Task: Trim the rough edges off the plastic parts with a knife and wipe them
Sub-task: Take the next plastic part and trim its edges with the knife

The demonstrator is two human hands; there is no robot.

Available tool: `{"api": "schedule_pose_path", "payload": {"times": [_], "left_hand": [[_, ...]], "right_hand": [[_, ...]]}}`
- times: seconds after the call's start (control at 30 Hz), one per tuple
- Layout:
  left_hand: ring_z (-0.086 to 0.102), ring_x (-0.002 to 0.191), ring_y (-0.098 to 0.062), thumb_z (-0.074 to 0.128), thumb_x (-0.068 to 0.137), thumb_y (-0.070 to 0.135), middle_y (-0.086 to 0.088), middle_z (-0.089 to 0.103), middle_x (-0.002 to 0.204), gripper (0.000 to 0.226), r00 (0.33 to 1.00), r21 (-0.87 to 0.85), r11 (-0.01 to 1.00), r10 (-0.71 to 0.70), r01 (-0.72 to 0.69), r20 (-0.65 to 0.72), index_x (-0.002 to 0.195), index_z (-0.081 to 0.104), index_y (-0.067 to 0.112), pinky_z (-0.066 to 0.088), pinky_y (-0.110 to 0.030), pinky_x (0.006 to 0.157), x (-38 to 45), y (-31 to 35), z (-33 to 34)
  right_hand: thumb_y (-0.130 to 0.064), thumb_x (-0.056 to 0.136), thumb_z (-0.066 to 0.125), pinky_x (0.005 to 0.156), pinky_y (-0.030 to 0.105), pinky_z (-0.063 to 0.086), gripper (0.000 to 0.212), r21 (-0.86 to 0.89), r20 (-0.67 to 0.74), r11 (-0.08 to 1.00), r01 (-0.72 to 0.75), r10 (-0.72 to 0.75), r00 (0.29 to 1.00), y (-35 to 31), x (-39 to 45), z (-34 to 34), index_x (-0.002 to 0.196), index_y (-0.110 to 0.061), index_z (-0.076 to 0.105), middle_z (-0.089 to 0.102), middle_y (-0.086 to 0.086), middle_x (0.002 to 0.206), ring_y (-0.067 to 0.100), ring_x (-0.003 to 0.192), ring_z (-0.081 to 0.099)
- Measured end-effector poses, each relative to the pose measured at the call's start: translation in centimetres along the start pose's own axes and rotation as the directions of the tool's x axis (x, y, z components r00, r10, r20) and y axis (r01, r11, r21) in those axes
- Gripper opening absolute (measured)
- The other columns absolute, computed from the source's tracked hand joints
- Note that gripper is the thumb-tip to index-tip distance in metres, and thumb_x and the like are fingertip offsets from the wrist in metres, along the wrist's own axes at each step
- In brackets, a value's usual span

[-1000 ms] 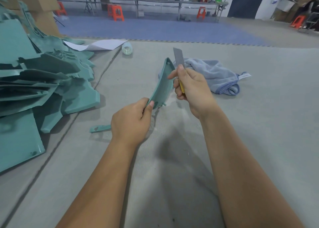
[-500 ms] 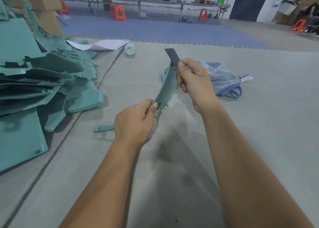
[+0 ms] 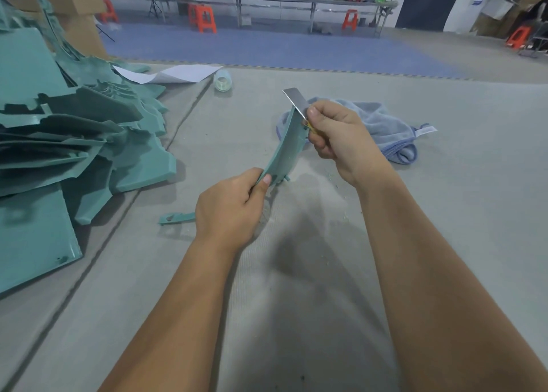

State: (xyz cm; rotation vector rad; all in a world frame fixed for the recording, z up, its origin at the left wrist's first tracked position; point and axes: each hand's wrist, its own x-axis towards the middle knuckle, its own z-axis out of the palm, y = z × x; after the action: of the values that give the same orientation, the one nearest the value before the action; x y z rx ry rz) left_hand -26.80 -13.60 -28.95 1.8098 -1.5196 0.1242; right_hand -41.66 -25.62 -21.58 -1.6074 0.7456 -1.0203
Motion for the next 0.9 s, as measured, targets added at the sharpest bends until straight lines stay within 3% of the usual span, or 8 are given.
{"api": "schedule_pose_path", "payload": {"times": [0.2, 0.37, 0.57, 0.73, 0.8, 0.9], "left_hand": [[0.045, 0.052, -0.015, 0.037, 0.100, 0.042, 0.003, 0.043, 0.051, 0.036, 1.000, 0.006, 1.000, -0.010, 0.010, -0.001, 0.074, 0.049, 0.018, 0.031, -0.031, 0.047, 0.0, 0.0, 0.0], [0.047, 0.053, -0.016, 0.037, 0.100, 0.043, 0.004, 0.044, 0.052, 0.036, 1.000, 0.000, 1.000, -0.020, 0.020, -0.003, 0.076, 0.051, 0.020, 0.032, -0.031, 0.047, 0.1, -0.2, 0.1], [0.047, 0.054, -0.017, 0.038, 0.100, 0.043, 0.004, 0.045, 0.051, 0.035, 1.000, -0.001, 1.000, -0.027, 0.027, -0.016, 0.077, 0.053, 0.022, 0.030, -0.029, 0.046, 0.2, -0.3, 0.2], [0.045, 0.051, -0.010, 0.038, 0.100, 0.044, 0.006, 0.043, 0.050, 0.032, 1.000, -0.003, 1.000, -0.007, 0.007, -0.013, 0.072, 0.046, 0.029, 0.026, -0.027, 0.046, 0.2, -0.2, 0.0], [0.045, 0.051, -0.010, 0.038, 0.100, 0.043, 0.005, 0.043, 0.050, 0.033, 1.000, -0.004, 1.000, -0.008, 0.008, -0.009, 0.072, 0.046, 0.027, 0.028, -0.027, 0.045, 0.1, -0.3, 0.1], [0.046, 0.051, -0.014, 0.038, 0.100, 0.043, 0.004, 0.043, 0.049, 0.036, 1.000, -0.008, 1.000, -0.018, 0.018, -0.006, 0.070, 0.044, 0.025, 0.030, -0.029, 0.046, 0.1, -0.3, 0.1]], "right_hand": [[-0.016, 0.101, 0.048, 0.046, 0.016, 0.023, 0.023, 0.013, 0.021, 1.000, 0.000, -0.001, 1.000, 0.5, -0.4, 0.3, 0.081, -0.014, 0.059, 0.042, 0.009, 0.075, 0.008, 0.051, 0.030], [-0.015, 0.102, 0.048, 0.046, 0.015, 0.023, 0.023, 0.038, 0.066, 0.999, -0.011, 0.009, 0.998, 1.1, -1.0, 0.9, 0.081, -0.012, 0.058, 0.041, -0.011, 0.053, 0.006, 0.049, 0.029], [-0.014, 0.102, 0.047, 0.047, 0.018, 0.018, 0.024, -0.008, 0.120, 1.000, -0.021, 0.022, 0.992, 1.5, -1.7, 1.3, 0.079, -0.009, 0.056, 0.040, -0.013, 0.049, 0.006, 0.047, 0.028], [-0.013, 0.100, 0.048, 0.044, 0.017, 0.019, 0.025, -0.008, 0.265, 0.999, -0.035, 0.036, 0.964, 1.8, -2.3, 0.8, 0.078, -0.011, 0.059, 0.037, -0.008, 0.048, 0.006, 0.045, 0.027], [-0.016, 0.099, 0.048, 0.044, 0.018, 0.019, 0.025, 0.059, 0.237, 0.998, -0.004, -0.010, 0.971, 1.5, -2.1, 0.6, 0.078, -0.013, 0.060, 0.039, -0.005, 0.050, 0.006, 0.045, 0.029], [-0.022, 0.097, 0.050, 0.045, 0.016, 0.026, 0.023, 0.079, 0.071, 0.993, 0.086, -0.091, 0.993, 0.9, -1.2, 0.7, 0.077, -0.020, 0.061, 0.045, -0.002, 0.056, 0.007, 0.050, 0.036]]}}
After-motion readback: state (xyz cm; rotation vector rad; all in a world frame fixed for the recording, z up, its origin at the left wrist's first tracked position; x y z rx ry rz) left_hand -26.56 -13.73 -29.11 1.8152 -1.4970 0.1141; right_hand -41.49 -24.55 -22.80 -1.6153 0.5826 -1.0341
